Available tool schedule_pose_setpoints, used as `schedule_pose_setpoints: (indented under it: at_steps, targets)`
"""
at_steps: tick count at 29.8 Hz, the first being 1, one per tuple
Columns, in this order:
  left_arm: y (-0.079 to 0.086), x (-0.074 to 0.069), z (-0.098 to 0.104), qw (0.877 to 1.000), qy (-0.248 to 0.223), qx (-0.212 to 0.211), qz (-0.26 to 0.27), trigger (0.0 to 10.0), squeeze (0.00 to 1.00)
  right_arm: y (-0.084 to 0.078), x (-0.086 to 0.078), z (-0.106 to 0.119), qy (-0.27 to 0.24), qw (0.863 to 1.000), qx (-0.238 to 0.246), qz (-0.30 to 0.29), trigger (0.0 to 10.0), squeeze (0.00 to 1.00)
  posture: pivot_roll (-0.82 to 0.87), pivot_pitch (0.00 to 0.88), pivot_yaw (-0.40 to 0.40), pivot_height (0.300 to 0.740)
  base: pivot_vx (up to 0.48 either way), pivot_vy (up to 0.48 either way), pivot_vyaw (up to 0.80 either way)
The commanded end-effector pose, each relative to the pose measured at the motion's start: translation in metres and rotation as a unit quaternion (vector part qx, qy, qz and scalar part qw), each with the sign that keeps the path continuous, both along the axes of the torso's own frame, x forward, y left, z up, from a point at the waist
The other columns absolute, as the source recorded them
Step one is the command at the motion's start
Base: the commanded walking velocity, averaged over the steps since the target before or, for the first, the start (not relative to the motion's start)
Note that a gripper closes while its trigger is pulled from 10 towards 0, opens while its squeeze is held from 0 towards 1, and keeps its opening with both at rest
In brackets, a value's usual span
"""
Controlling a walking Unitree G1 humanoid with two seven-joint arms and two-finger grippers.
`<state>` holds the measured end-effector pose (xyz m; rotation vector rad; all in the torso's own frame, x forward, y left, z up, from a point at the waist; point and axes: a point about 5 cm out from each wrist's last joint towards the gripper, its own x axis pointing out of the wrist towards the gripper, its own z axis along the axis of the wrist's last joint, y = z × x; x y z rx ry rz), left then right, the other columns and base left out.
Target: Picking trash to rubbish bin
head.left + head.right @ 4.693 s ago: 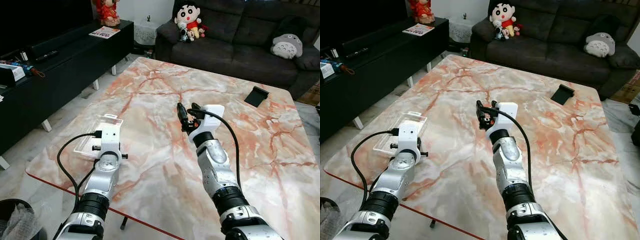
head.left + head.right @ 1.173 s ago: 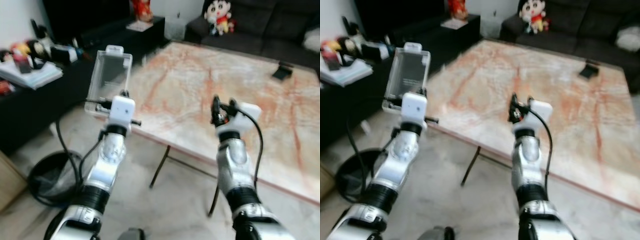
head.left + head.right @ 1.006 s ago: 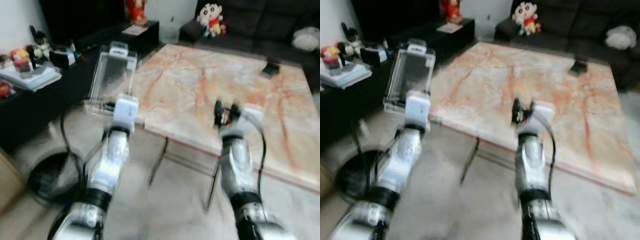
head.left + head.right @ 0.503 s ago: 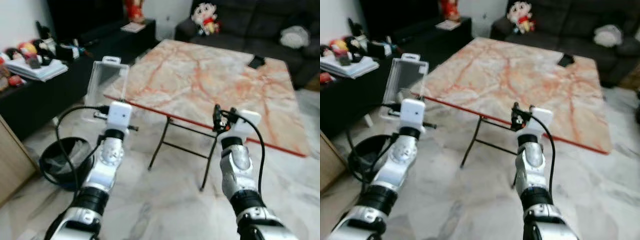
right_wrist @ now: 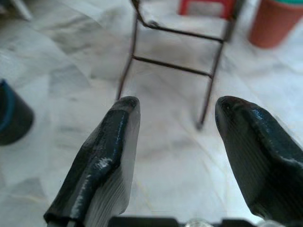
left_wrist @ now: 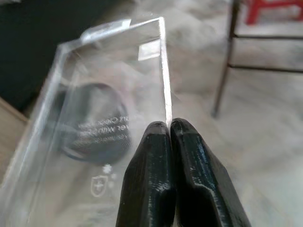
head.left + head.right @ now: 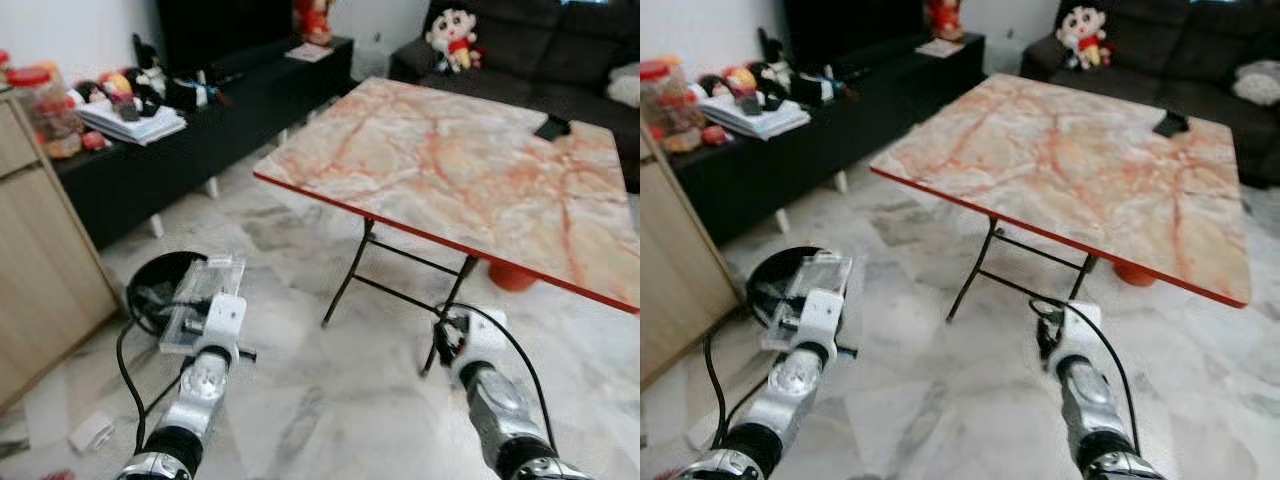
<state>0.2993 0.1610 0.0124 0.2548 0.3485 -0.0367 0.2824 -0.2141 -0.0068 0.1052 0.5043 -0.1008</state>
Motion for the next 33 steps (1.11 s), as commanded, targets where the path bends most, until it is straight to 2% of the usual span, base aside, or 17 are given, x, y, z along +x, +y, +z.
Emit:
schedule_pose_setpoints:
  at_steps: [1, 5, 6, 7, 10, 11, 14, 16, 20, 27, 33]
  targets:
    - [0.012, -0.027, -0.032, 0.996, 0.085, -0.005, 0.023, 10.0, 0.00, -0.009, -0.028, -0.024, 0.076, 0.997, -0.002, -0.010, 10.0, 0.00, 0.20, 0.000, -0.084, 0.740, 0.000, 0.000, 0.00]
    - [0.022, -0.062, -0.062, 0.983, 0.176, 0.004, 0.049, 10.0, 0.00, -0.011, -0.053, -0.044, 0.134, 0.991, -0.002, -0.025, 10.0, 0.00, 0.20, 0.000, -0.084, 0.740, 0.000, 0.000, 0.00]
    - [0.025, -0.080, -0.075, 0.975, 0.216, 0.003, 0.062, 10.0, 0.00, -0.011, -0.066, -0.053, 0.166, 0.986, -0.006, -0.029, 10.0, 0.00, 0.20, 0.000, -0.091, 0.740, 0.000, 0.000, 0.00]
    - [0.027, -0.089, -0.080, 0.970, 0.234, 0.000, 0.069, 10.0, 0.00, -0.011, -0.072, -0.056, 0.178, 0.984, -0.007, -0.029, 10.0, 0.00, 0.20, 0.000, -0.091, 0.740, 0.000, 0.000, 0.00]
    - [0.030, -0.108, -0.091, 0.959, 0.270, -0.005, 0.087, 10.0, 0.00, -0.011, -0.083, -0.063, 0.199, 0.979, -0.007, -0.036, 10.0, 0.00, 0.20, 0.000, -0.091, 0.740, 0.000, 0.000, 0.00]
    - [0.033, -0.122, -0.098, 0.950, 0.293, -0.011, 0.105, 10.0, 0.00, -0.010, -0.089, -0.066, 0.206, 0.977, -0.001, -0.045, 10.0, 0.00, 0.20, 0.000, -0.091, 0.740, 0.000, 0.000, 0.00]
    - [0.036, -0.133, -0.103, 0.944, 0.308, -0.017, 0.118, 10.0, 0.00, -0.009, -0.094, -0.069, 0.212, 0.976, 0.003, -0.046, 10.0, 0.00, 0.20, 0.000, -0.093, 0.740, 0.000, 0.000, 0.00]
    - [0.037, -0.136, -0.104, 0.943, 0.309, -0.018, 0.119, 10.0, 0.00, -0.009, -0.096, -0.070, 0.215, 0.976, 0.004, -0.044, 10.0, 0.00, 0.20, 0.000, -0.093, 0.740, 0.000, 0.000, 0.00]
    - [0.038, -0.132, -0.102, 0.946, 0.302, -0.017, 0.118, 10.0, 0.00, -0.008, -0.100, -0.072, 0.221, 0.975, -0.002, -0.033, 10.0, 0.00, 0.21, 0.000, -0.096, 0.740, 0.000, 0.000, 0.37]
    - [0.037, -0.121, -0.097, 0.952, 0.285, -0.017, 0.111, 10.0, 0.00, -0.006, -0.098, -0.072, 0.222, 0.975, -0.006, -0.027, 10.0, 0.00, 0.21, 0.000, -0.095, 0.740, 0.000, 0.000, 0.71]
    - [0.035, -0.121, -0.097, 0.952, 0.286, -0.018, 0.107, 10.0, 0.00, -0.004, -0.098, -0.072, 0.221, 0.975, -0.004, -0.020, 10.0, 0.00, 0.21, 0.000, -0.093, 0.740, 0.000, 0.000, 0.75]
